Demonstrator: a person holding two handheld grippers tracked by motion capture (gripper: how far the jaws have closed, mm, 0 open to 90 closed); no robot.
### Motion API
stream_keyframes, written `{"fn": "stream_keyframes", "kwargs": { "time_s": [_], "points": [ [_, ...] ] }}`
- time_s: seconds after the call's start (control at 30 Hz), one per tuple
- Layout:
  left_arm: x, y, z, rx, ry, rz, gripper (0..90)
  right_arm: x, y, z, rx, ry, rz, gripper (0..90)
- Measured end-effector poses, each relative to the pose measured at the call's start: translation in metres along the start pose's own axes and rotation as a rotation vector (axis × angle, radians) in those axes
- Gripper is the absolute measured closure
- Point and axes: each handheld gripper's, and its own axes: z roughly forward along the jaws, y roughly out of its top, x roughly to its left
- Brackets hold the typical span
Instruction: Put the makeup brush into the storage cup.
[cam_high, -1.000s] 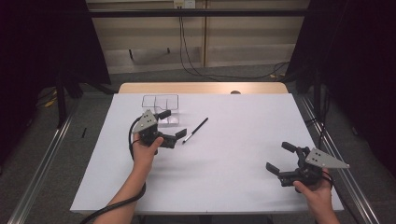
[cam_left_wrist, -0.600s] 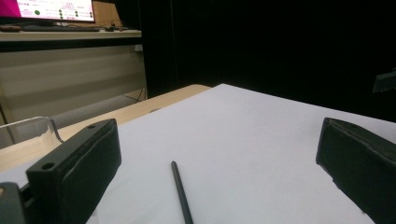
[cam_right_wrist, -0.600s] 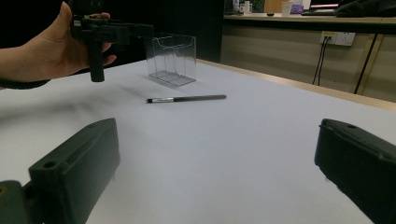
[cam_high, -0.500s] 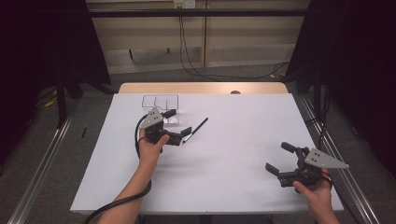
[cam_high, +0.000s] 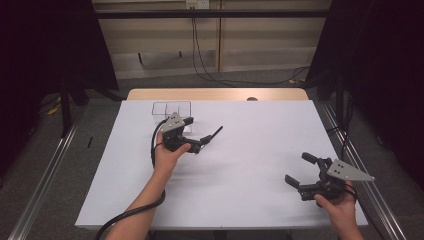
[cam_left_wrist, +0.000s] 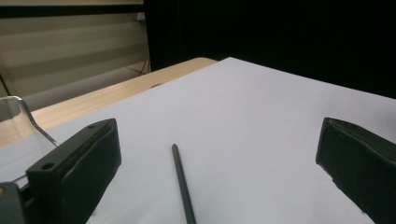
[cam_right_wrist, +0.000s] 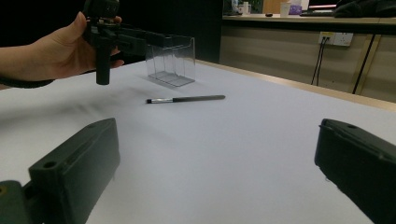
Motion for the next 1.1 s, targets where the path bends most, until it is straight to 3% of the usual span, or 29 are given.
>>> {"fn": "stream_keyframes", "kwargs": {
  "time_s": [0.17,0.27,0.3,0.67,1.1],
  "points": [
    [-0.002,0.004,0.007,0.052,0.006,0.011,0.0,0.001,0.000,0.000,0.001,0.002,-0.002,0.0],
    [-0.003,0.006,0.012,0.088,0.005,-0.002,0.0,0.000,0.000,-0.001,0.000,0.000,-0.002,0.0],
    [-0.003,0.007,0.016,0.125,0.004,-0.020,0.0,0.000,0.000,-0.001,-0.001,-0.001,-0.001,0.0],
    [-0.006,0.009,0.030,0.267,0.032,-0.040,0.0,0.000,0.000,-0.002,-0.002,0.001,0.000,0.0],
    [-0.006,0.012,0.043,0.419,0.011,-0.064,0.0,0.000,0.001,-0.002,-0.005,0.003,0.001,0.0]
  ]
}}
